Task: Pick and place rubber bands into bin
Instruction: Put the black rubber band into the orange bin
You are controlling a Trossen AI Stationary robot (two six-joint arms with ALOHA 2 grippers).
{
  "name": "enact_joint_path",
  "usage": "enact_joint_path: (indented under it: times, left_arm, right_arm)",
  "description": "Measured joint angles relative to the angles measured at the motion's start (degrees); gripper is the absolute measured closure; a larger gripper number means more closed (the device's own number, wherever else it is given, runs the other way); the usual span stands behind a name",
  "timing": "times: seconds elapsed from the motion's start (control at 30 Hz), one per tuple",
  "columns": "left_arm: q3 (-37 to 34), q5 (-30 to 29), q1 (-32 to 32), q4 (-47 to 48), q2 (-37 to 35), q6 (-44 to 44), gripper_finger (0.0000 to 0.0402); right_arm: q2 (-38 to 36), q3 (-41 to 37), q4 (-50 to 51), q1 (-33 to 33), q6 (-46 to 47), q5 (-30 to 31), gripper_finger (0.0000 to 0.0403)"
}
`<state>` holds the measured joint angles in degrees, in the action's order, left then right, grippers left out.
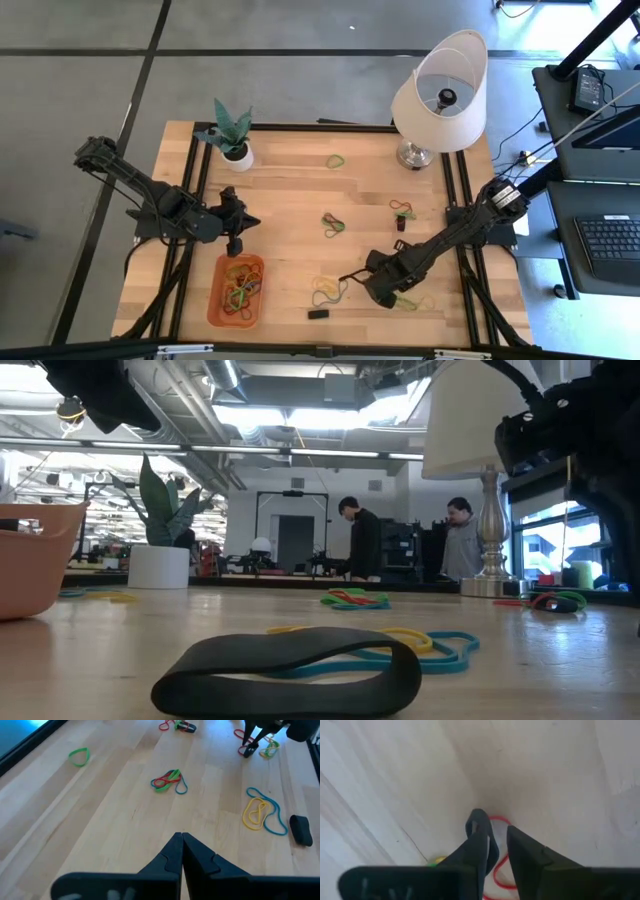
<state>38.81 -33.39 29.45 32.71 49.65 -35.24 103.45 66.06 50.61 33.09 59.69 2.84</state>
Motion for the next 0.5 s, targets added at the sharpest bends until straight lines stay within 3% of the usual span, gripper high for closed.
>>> enact_joint_path:
  times: [0.5]
  left_arm:
    - [0.0,0.0,0.0,0.0,0.0,0.0,0.0398]
  right_arm:
    - [0.0,0.0,0.0,0.6,0.0,-0.7,0.0345]
